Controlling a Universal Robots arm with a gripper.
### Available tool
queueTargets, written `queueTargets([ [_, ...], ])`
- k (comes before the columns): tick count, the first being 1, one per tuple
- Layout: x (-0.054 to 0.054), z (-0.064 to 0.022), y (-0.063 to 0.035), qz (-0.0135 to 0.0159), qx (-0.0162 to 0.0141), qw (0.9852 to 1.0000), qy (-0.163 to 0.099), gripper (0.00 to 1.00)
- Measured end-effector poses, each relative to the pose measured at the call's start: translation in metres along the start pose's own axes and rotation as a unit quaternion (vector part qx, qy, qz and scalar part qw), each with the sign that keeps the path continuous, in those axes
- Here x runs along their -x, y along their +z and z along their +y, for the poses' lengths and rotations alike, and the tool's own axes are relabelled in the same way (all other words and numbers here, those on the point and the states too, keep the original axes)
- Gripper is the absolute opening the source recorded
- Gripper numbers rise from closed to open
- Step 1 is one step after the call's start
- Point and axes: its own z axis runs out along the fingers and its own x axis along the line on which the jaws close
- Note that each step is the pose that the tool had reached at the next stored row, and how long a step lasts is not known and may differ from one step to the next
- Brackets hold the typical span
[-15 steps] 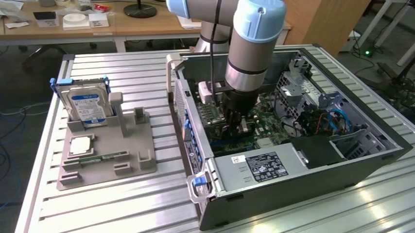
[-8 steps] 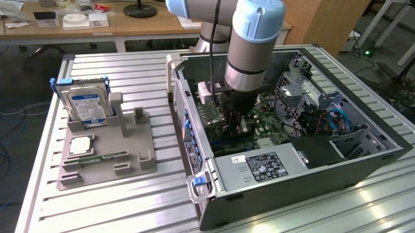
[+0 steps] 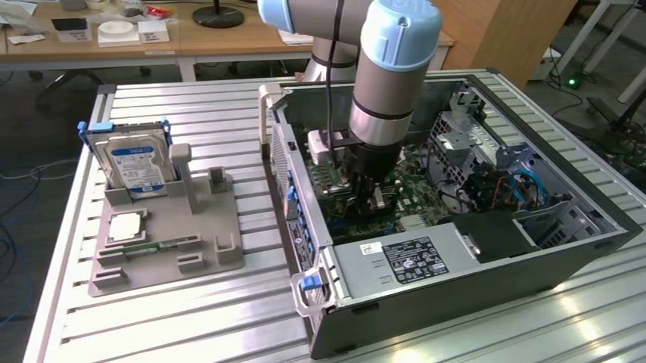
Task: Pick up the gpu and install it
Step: 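Insert the gpu into the slot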
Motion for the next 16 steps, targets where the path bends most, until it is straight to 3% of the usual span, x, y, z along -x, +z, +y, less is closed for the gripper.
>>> queueTargets([
  [4, 0.0, 0.0, 0.0, 0.0, -0.0004, 1.0, 0.0, 0.27],
  [5, 0.0, 0.0005, 0.0009, -0.0024, -0.0012, 1.0, 0.001, 0.28],
  [6, 0.001, 0.0004, -0.0005, -0.0026, -0.0021, 1.0, 0.001, 0.28],
  [7, 0.0, 0.0004, -0.0026, -0.002, -0.003, 1.0, 0.0, 0.34],
  [16, 0.001, 0.0013, -0.0283, -0.0031, -0.0111, 0.9999, 0.0, 0.34],
])
